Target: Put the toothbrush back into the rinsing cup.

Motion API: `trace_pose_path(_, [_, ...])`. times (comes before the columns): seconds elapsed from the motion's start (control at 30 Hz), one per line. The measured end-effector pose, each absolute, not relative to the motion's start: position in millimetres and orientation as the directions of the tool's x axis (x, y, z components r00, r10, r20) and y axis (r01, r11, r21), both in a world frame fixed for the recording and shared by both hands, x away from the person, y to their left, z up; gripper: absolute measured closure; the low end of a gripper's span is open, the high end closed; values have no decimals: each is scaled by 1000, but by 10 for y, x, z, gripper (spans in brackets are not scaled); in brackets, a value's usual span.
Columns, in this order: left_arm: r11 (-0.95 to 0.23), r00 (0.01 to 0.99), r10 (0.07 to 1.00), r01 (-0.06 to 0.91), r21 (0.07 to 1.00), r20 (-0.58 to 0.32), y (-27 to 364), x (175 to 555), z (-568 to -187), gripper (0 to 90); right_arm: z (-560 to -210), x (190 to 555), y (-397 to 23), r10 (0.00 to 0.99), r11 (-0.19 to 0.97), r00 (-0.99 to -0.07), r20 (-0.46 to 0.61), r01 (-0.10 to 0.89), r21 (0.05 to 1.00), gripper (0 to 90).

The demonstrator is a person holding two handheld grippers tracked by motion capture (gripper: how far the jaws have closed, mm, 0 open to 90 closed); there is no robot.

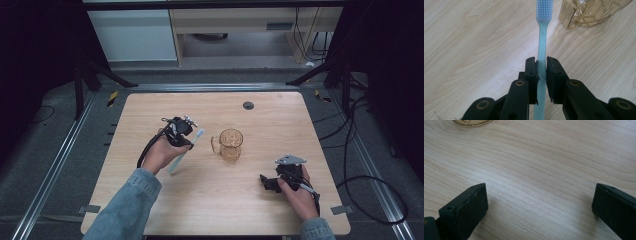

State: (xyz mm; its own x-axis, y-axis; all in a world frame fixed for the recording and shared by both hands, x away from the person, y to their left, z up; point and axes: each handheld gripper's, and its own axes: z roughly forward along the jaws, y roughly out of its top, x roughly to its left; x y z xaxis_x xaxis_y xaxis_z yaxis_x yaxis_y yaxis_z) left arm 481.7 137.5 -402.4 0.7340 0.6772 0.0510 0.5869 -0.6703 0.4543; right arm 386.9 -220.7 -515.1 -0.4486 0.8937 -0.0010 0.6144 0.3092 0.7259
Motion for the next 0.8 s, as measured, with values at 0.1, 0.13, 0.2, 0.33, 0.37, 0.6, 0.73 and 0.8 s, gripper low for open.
trace_pose_path(0.1, [-671, 737, 674, 583, 458, 51, 1366, 4830, -4007, 791, -5151, 3873, -2226, 895, 306, -445, 1, 616, 726, 7])
trace_pose_path(0.13, [-663, 732, 679, 585, 466, 47, 1366, 4833, -3994, 791, -5151, 3877, -2238, 896, 305, -443, -1, 617, 726, 7])
trace_pose_path(0.2, [-662, 732, 680, 585, 468, 47, 1365, 4833, -3983, 791, -5151, 3875, -2236, 897, 306, -443, -1, 617, 725, 7])
trace_pose_path(0.33, [-675, 741, 669, 576, 461, 53, 1349, 4840, -3935, 791, -5151, 3876, -2235, 896, 307, -444, -1, 617, 725, 6])
trace_pose_path(0.37, [-675, 741, 669, 576, 461, 53, 1349, 4840, -3935, 790, -5151, 3876, -2235, 896, 307, -444, -1, 617, 725, 6])
trace_pose_path(0.6, [-636, 718, 694, 569, 522, 63, 1348, 4854, -3816, 790, -5152, 3876, -2235, 895, 310, -447, -3, 614, 726, 6])
trace_pose_path(0.73, [-619, 708, 701, 548, 563, 82, 1312, 4830, -3771, 791, -5152, 3874, -2233, 894, 309, -448, -1, 615, 725, 6])
trace_pose_path(0.8, [-593, 696, 714, 538, 599, 82, 1295, 4819, -3727, 791, -5152, 3874, -2232, 893, 310, -450, -1, 614, 726, 6])
